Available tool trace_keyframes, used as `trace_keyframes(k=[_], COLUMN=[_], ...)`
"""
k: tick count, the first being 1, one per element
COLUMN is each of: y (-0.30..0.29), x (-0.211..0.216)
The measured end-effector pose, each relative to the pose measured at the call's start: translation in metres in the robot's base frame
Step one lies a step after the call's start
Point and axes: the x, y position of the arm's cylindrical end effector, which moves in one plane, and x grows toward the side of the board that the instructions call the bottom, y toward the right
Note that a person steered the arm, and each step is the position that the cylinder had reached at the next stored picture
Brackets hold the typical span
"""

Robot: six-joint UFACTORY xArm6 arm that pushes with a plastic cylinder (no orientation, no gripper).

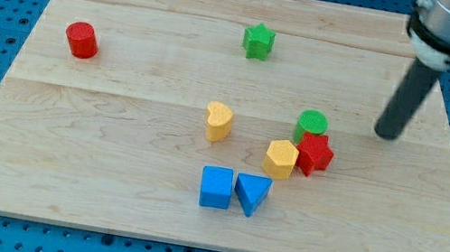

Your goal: Move the red star to the center

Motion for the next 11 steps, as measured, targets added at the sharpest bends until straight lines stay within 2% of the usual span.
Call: trace_keyframes(k=[1,2,3,4,5,6,7,8,11], y=[0.000,-0.025,-0.077,-0.116,-0.099,-0.101,-0.134,-0.176,-0.194], x=[0.059,0.055,0.016,0.005,0.044,0.057,0.040,0.004,-0.091])
